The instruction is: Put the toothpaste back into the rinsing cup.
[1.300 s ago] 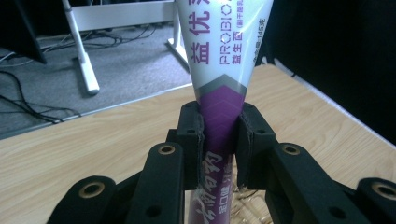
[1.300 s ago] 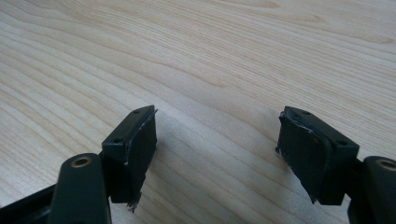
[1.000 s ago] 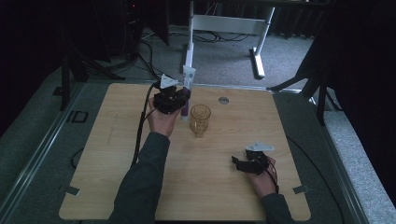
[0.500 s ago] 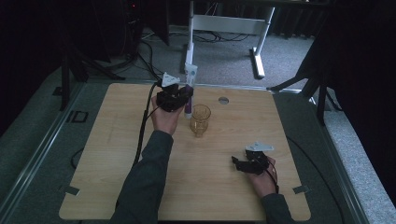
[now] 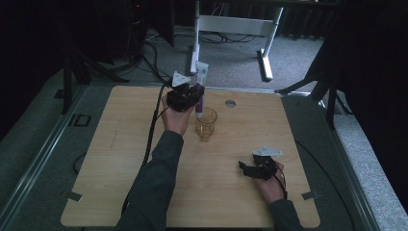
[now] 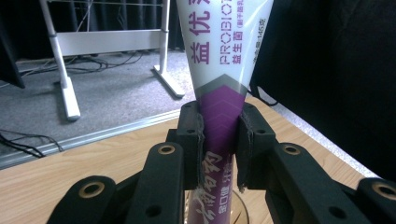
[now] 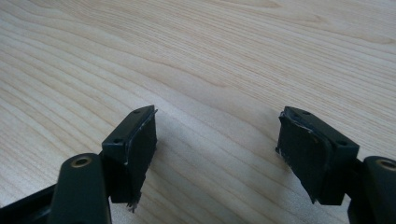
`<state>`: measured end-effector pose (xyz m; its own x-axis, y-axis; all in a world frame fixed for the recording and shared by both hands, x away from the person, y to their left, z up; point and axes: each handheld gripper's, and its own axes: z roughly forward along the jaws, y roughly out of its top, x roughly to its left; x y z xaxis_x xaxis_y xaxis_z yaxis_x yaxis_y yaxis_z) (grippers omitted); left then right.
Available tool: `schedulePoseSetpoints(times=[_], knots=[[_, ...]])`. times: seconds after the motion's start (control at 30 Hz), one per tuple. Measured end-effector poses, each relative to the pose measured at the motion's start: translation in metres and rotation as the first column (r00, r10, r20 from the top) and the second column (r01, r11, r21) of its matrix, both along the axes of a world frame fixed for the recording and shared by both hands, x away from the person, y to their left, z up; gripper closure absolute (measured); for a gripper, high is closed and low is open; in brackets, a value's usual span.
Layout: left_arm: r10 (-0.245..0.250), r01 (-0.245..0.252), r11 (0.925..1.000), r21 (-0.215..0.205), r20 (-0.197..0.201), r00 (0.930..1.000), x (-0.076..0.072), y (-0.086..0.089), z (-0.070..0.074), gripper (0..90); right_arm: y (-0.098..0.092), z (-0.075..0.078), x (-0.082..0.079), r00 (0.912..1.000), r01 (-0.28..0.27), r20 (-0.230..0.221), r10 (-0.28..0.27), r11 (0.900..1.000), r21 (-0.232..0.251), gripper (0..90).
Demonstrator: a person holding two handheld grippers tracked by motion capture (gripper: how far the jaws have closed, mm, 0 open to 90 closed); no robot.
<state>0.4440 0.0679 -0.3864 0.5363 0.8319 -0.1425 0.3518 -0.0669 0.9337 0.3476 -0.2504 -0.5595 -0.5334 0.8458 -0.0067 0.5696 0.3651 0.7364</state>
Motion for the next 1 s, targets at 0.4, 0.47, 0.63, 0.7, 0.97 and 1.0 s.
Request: schedulePoseSetpoints(times=[0.4,0.47,0.63,0.7,0.97,1.0], knots=[[-0.013,0.013,0.9999,-0.007,0.007,0.9999,0.004,-0.009,-0.007,73.7,0.000,0.000,0.000,1.0000,-0.003,-0.001,0.003,1.000,0.000,27.9],[-0.011,0.012,0.9999,-0.010,0.006,0.9999,0.005,-0.010,-0.008,73.8,0.000,0.000,0.000,1.0000,-0.004,0.000,0.004,1.000,-0.001,27.9],[-0.013,0.013,0.9998,-0.013,0.004,0.9999,0.007,-0.011,-0.011,73.8,0.000,0.000,0.000,1.0000,-0.003,-0.002,0.003,1.000,0.001,27.9],[-0.012,0.012,0.9998,-0.017,0.002,0.9999,0.009,-0.013,-0.013,73.8,0.000,0.000,0.000,1.0000,-0.003,-0.002,0.003,1.000,0.001,27.9],[-0.010,0.010,0.9999,-0.013,-0.005,0.9999,0.017,-0.024,-0.022,73.7,0.000,0.000,0.000,1.0000,-0.005,-0.002,0.005,1.000,0.001,27.9],[-0.011,0.011,0.9999,-0.012,-0.008,0.9999,0.017,-0.026,-0.023,73.7,0.000,0.000,0.000,1.0000,-0.006,-0.002,0.006,1.000,0.001,27.9]])
